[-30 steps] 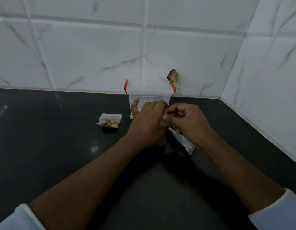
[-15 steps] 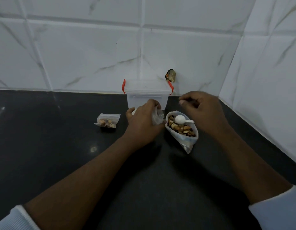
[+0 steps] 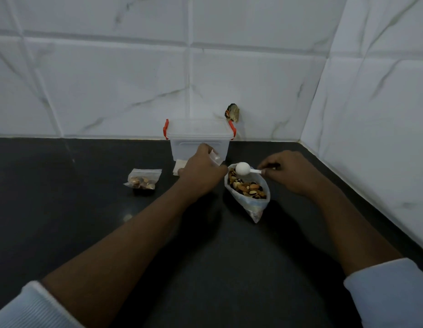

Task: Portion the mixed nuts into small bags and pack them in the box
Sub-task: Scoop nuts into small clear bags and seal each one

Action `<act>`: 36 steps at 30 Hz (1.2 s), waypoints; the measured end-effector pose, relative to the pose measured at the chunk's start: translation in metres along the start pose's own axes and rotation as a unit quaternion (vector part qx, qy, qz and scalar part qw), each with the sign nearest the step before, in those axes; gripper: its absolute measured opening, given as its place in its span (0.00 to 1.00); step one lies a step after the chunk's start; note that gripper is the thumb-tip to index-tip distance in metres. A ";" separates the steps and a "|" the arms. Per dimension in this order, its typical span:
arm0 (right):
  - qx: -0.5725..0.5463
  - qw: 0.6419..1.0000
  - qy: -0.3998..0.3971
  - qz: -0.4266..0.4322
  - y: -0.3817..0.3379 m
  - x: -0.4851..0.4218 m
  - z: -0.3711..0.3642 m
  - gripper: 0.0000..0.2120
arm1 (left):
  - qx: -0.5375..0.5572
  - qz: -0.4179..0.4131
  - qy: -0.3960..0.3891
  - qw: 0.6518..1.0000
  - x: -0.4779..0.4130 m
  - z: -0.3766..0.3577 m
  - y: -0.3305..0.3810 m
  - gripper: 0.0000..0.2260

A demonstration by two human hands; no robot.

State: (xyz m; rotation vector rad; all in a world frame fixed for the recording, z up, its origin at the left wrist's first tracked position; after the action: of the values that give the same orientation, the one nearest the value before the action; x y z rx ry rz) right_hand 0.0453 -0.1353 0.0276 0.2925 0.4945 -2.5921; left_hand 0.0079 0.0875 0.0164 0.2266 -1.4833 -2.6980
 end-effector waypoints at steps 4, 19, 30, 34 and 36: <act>-0.018 1.000 0.003 0.016 -0.010 -0.001 -0.009 0.09 | 0.074 0.004 0.014 0.997 -0.004 -0.018 -0.010 0.17; 0.029 0.998 -0.045 0.031 -0.019 -0.013 -0.022 0.09 | 0.169 0.032 0.052 0.984 -0.012 -0.019 -0.023 0.21; 0.027 0.999 -0.012 0.029 -0.021 -0.013 -0.017 0.07 | 0.152 0.005 0.044 0.987 -0.009 -0.015 -0.022 0.19; 0.009 0.999 0.021 0.038 -0.018 -0.012 -0.012 0.09 | 0.150 -0.015 0.046 0.987 -0.007 -0.014 -0.021 0.18; 0.027 0.998 -0.017 0.052 -0.022 -0.013 -0.024 0.10 | 0.137 -0.025 0.044 0.989 -0.006 -0.015 -0.019 0.17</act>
State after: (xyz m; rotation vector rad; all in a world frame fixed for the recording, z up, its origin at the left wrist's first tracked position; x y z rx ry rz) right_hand 0.0489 -0.1023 0.0157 0.2841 0.3868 -2.5087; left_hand 0.0162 0.0865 -0.0070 0.3925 -1.8398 -2.4750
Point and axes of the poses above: each hand's wrist, its own x-axis away from the middle knuckle, its own z-axis out of the back of the hand, y = z × x, the point moved 5 cm from there along -x, towards the middle knuckle, and after that the axes turned 4 degrees about z, right-handed, at the moved point
